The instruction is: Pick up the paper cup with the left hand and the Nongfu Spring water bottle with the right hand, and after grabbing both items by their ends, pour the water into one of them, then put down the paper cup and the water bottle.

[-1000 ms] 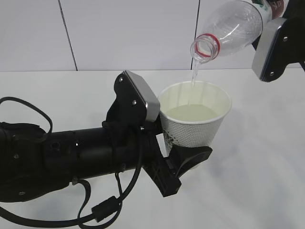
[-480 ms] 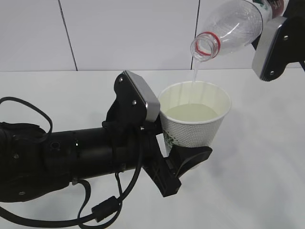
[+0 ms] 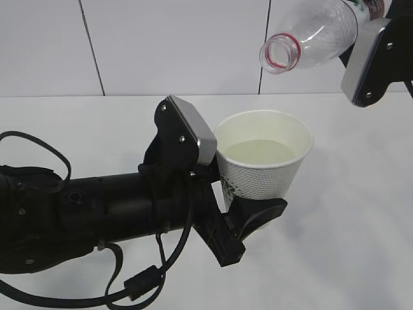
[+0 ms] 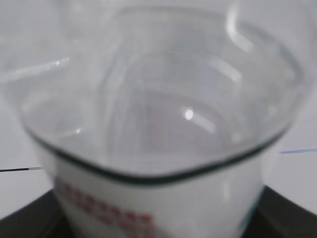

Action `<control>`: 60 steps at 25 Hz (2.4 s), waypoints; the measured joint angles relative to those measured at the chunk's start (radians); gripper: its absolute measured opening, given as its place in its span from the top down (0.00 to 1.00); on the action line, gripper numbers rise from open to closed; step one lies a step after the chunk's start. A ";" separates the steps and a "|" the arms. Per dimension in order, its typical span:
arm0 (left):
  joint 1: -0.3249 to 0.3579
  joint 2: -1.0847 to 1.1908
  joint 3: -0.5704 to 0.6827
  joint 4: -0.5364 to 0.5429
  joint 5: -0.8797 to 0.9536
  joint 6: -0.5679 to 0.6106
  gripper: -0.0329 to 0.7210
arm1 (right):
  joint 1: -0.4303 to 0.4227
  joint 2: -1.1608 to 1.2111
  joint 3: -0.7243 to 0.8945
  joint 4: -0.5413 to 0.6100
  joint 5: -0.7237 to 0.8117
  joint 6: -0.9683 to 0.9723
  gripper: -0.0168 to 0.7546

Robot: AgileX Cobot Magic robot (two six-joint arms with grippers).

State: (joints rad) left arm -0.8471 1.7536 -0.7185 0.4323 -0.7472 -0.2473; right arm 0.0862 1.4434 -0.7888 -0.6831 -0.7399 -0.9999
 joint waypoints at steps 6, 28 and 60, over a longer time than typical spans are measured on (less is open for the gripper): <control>0.000 0.000 0.000 0.000 0.000 0.000 0.23 | 0.000 0.000 0.000 0.000 0.000 0.046 0.35; 0.000 0.000 0.000 0.000 0.000 0.000 0.23 | 0.000 0.000 0.000 0.000 0.000 0.239 0.35; 0.000 0.000 0.000 0.000 0.000 0.000 0.23 | 0.000 0.000 0.000 0.006 0.000 0.763 0.35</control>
State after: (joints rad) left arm -0.8471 1.7536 -0.7185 0.4323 -0.7472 -0.2473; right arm 0.0862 1.4434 -0.7888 -0.6768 -0.7399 -0.2372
